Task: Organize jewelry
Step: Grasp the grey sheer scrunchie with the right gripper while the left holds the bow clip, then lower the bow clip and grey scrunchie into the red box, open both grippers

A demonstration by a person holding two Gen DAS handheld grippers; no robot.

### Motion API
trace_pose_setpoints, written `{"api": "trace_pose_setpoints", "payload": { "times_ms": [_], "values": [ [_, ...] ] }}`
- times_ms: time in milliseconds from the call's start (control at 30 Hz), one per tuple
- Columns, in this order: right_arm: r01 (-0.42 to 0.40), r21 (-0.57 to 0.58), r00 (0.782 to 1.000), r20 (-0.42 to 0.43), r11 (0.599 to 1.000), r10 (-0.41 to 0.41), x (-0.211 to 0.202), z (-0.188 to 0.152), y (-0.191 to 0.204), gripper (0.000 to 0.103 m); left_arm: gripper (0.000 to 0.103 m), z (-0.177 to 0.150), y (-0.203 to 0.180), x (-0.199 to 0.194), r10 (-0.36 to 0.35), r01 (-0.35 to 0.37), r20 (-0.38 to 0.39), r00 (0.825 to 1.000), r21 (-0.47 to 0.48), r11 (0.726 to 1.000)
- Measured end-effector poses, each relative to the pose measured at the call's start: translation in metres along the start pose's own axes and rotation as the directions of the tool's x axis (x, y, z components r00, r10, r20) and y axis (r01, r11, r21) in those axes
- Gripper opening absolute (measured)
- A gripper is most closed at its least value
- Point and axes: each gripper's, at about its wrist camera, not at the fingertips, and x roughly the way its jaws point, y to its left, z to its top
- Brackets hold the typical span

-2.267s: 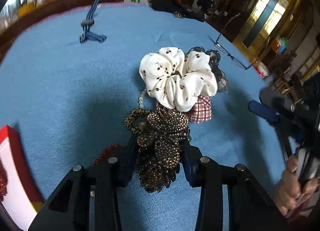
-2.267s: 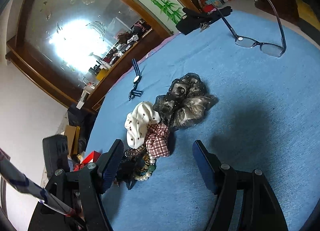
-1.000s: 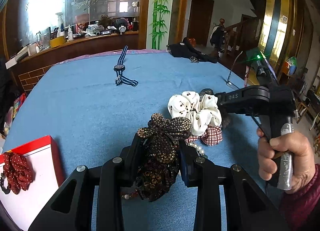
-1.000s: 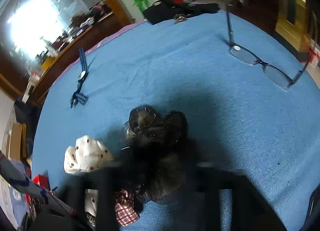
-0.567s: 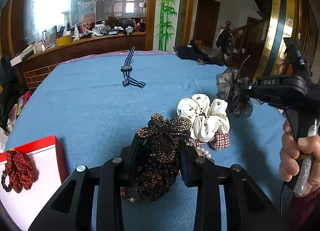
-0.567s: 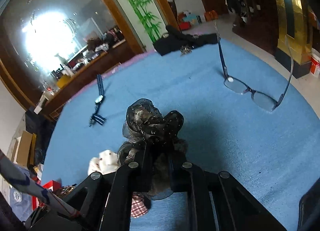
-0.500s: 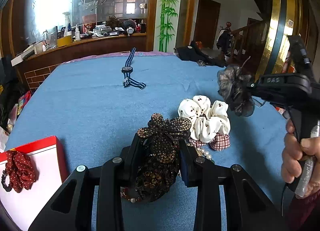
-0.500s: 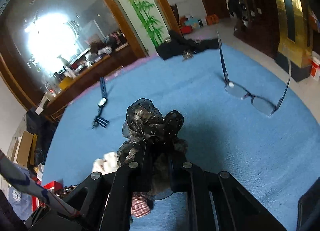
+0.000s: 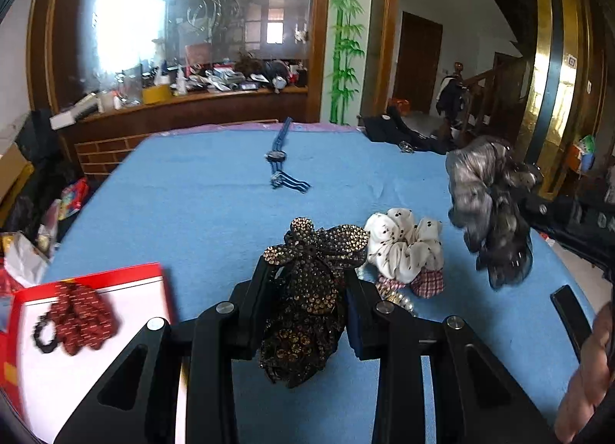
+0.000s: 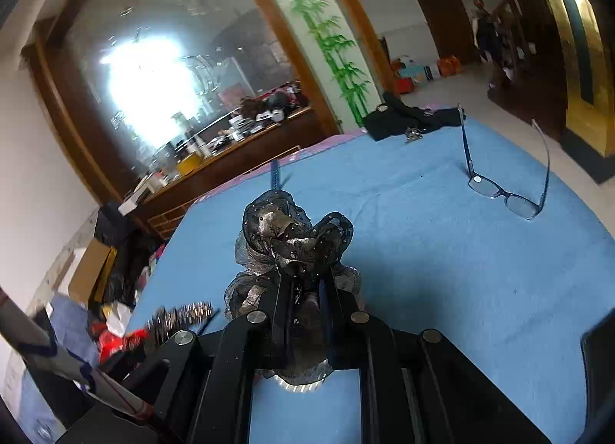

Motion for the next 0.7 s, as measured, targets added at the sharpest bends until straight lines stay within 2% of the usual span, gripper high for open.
{"api": "trace_pose_setpoints", "payload": {
  "times_ms": [167,267,500,700],
  "values": [
    [-0.03,-0.039,0.999,-0.028,0.999,0.029,-0.013,-0.018,0.022,0.013,0.032,-0.011,0.018,-0.025,-0.008,0.007,-0.003,1.0,-0.043,0.999],
    [-0.058,-0.058,0.997,-0.049,0.997,0.055,-0.015,-0.026,0.037,0.013,0.032,-0.02,0.028,-0.039,0.042,-0.041,0.012,0.999,-0.041,0.998],
    [-0.105,-0.096,0.989,-0.11,0.99,0.094,-0.006,-0.047,0.067,0.013,0.032,-0.032,0.055,-0.057,0.075,-0.075,-0.001,0.997,-0.081,0.994],
    [-0.141,-0.126,0.979,-0.166,0.982,0.119,0.006,-0.06,0.092,0.014,0.033,-0.041,0.092,-0.074,0.127,-0.127,-0.007,0.992,-0.125,0.984]
  ]
}}
